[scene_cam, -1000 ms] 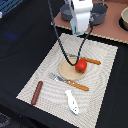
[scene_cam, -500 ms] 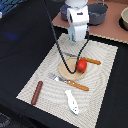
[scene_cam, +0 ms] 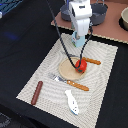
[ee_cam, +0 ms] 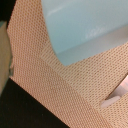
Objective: Interact with the objects in diverse but meaningful ways.
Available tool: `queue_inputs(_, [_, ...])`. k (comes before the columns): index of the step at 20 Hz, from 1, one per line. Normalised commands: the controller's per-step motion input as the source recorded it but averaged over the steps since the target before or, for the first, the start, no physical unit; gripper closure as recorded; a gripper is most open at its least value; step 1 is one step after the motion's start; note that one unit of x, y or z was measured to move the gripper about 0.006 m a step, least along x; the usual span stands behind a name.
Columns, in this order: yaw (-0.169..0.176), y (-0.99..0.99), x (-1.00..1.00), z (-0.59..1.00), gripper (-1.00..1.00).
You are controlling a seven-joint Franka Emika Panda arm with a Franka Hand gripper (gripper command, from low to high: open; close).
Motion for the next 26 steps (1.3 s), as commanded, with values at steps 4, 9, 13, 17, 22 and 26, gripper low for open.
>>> queue_inputs(4, [-0.004, 0.03, -0.22, 0.51, -1.0])
queue_inputs(9, [-0.061, -0.42, -0.33, 0.53, -1.0])
queue_inputs(13, [-0.101, -0.66, -0.14, 0.54, -1.0])
queue_inputs(17, [-0.129, -0.61, -0.04, 0.36, -1.0])
queue_inputs(22, [-0.103, -0.7, 0.03, 0.05, -1.0])
queue_inputs(26, [-0.09, -0.73, 0.11, 0.0, -1.0])
